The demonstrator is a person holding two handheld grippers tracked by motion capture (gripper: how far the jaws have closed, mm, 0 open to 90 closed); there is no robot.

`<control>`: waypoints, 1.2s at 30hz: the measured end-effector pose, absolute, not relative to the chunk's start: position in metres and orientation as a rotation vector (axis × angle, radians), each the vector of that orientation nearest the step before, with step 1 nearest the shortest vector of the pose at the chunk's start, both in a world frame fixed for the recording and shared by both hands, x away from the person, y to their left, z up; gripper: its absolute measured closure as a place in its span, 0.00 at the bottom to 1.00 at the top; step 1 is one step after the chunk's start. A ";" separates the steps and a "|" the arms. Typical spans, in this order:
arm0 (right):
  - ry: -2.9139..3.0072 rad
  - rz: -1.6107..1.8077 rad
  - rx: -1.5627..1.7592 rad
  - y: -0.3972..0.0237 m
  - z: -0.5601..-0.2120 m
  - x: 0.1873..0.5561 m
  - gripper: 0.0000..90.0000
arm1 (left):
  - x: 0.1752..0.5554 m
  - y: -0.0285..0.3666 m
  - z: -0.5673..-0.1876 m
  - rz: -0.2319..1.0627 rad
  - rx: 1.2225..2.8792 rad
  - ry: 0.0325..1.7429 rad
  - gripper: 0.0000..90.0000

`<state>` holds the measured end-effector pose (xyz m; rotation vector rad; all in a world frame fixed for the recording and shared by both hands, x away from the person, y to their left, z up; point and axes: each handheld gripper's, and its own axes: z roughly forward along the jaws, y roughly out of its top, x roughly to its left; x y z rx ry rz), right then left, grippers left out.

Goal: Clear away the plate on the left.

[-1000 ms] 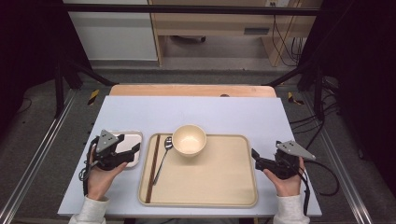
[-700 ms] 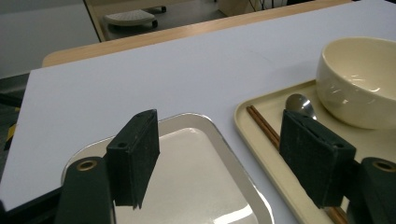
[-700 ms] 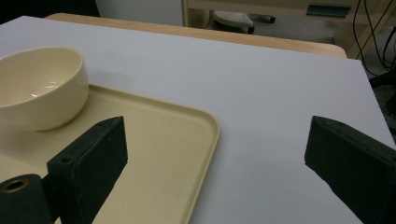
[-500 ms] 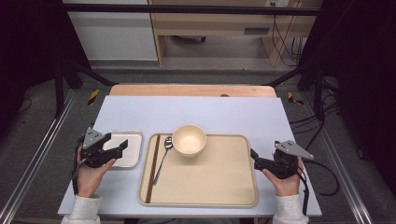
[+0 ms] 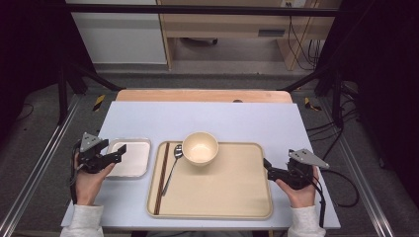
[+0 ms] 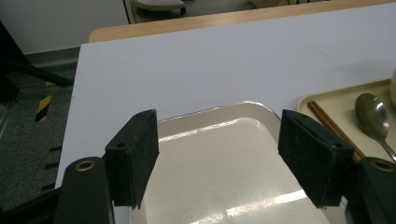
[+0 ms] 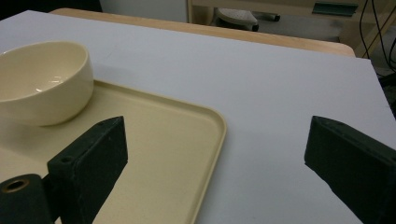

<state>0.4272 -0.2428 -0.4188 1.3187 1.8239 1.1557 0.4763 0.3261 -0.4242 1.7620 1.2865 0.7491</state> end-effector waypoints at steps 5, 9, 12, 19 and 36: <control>1.824 1.158 1.321 -0.243 -0.418 0.427 0.07 | 0.480 0.335 -0.430 0.756 1.771 1.326 0.32; 1.821 1.157 1.323 -0.243 -0.418 0.427 0.07 | 0.482 0.342 -0.434 0.756 1.767 1.356 0.33; 1.822 1.156 1.321 -0.242 -0.418 0.427 0.07 | 0.483 0.346 -0.437 0.761 1.767 1.379 0.33; 1.823 1.152 1.317 -0.240 -0.418 0.427 0.07 | 0.489 0.352 -0.446 0.763 1.800 1.438 0.36; 1.821 1.146 1.315 -0.240 -0.418 0.426 0.07 | 0.498 0.358 -0.462 0.730 1.856 1.503 0.52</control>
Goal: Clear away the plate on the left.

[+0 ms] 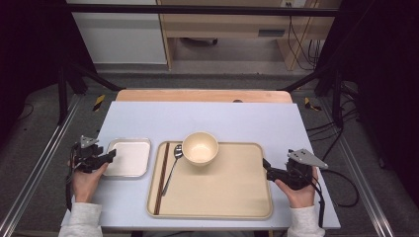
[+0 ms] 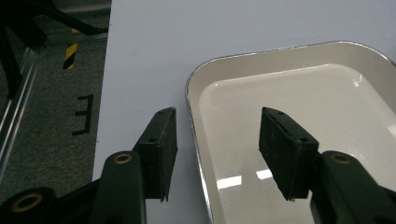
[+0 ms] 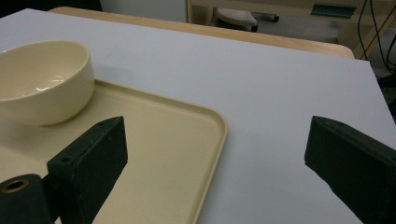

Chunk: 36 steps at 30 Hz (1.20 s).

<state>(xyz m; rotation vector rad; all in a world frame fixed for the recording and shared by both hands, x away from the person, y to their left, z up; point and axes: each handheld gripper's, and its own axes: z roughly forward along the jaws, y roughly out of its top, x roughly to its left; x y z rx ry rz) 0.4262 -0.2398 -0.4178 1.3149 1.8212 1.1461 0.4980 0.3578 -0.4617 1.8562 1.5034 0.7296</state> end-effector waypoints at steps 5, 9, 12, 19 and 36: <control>1.824 1.148 1.313 -0.239 -0.418 0.426 0.07 | 0.498 0.362 -0.467 0.711 1.871 1.537 0.60; 1.827 1.148 1.314 -0.239 -0.418 0.426 0.07 | 0.498 0.362 -0.468 0.700 1.878 1.549 0.65; 1.825 1.149 1.317 -0.239 -0.418 0.426 0.07 | 0.499 0.363 -0.470 0.687 1.888 1.560 0.69; 1.826 1.144 1.312 -0.239 -0.418 0.427 0.07 | 0.499 0.366 -0.472 0.658 1.873 1.570 0.76; 1.831 1.145 1.319 -0.238 -0.419 0.427 0.07 | 0.499 0.371 -0.469 0.567 1.812 1.637 0.92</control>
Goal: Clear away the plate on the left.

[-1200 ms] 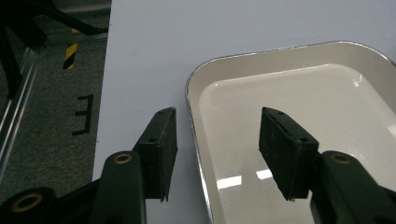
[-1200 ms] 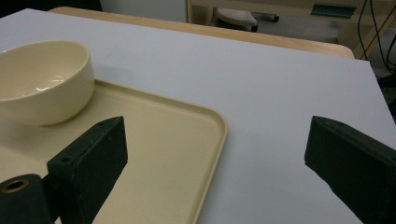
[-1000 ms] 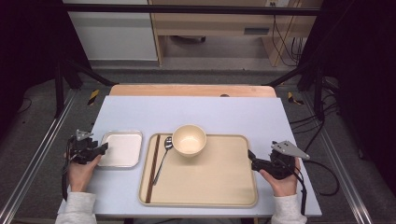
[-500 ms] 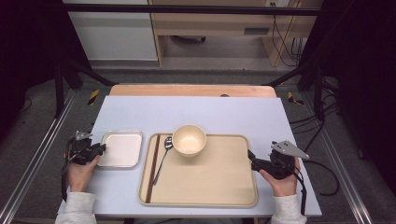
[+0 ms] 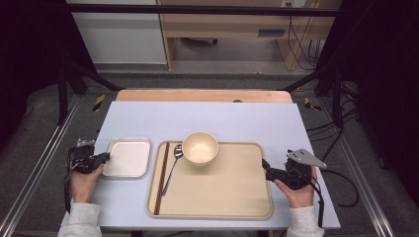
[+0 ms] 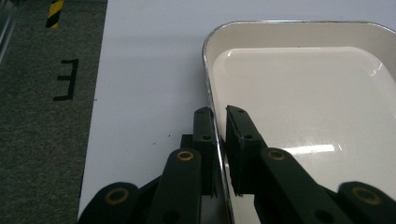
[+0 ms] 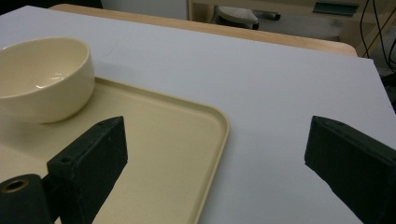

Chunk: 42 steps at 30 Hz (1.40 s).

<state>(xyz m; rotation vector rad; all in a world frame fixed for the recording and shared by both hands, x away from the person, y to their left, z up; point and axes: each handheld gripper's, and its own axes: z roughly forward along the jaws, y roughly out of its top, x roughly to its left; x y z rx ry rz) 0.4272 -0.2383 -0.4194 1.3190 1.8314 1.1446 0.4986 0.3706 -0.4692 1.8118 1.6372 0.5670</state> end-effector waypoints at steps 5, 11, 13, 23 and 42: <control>1.830 1.143 1.316 -0.239 -0.419 0.427 0.07 | 0.495 0.371 -0.463 0.569 1.770 1.624 0.94; 1.829 1.141 1.313 -0.239 -0.419 0.427 0.07 | 0.491 0.370 -0.455 0.598 1.726 1.606 0.97; 1.829 1.142 1.313 -0.239 -0.419 0.427 0.07 | 0.490 0.370 -0.453 0.603 1.720 1.602 0.98; 1.828 1.142 1.311 -0.239 -0.419 0.427 0.07 | 0.484 0.368 -0.442 0.630 1.701 1.568 0.99; 1.826 1.149 1.317 -0.239 -0.418 0.426 0.07 | 0.469 0.370 -0.418 0.718 1.631 1.508 0.99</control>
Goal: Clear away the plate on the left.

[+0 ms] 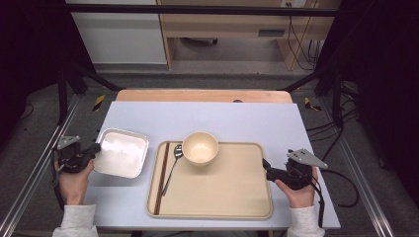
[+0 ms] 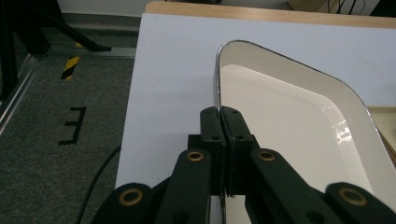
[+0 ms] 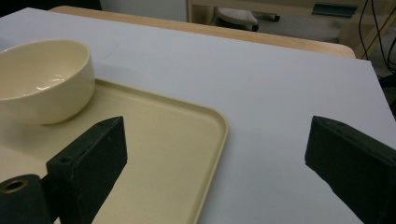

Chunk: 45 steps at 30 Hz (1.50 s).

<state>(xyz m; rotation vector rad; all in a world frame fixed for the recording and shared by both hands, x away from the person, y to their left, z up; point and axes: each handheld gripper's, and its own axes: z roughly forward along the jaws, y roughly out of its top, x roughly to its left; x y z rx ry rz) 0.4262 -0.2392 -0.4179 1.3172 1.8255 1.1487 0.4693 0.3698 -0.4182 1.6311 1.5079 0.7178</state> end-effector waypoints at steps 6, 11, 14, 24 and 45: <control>1.827 1.147 1.314 -0.239 -0.418 0.426 0.07 | 0.462 0.368 -0.406 0.745 1.607 1.465 0.99; 1.827 1.150 1.315 -0.239 -0.418 0.426 0.07 | 0.456 0.363 -0.395 0.766 1.590 1.425 0.99; 1.828 1.150 1.316 -0.239 -0.418 0.426 0.07 | 0.452 0.358 -0.388 0.781 1.580 1.395 0.99; 1.824 1.146 1.309 -0.240 -0.417 0.426 0.07 | 0.438 0.341 -0.368 0.806 1.578 1.286 0.99; 1.826 1.148 1.308 -0.239 -0.417 0.426 0.07 | 0.423 0.288 -0.351 0.769 1.655 1.081 0.99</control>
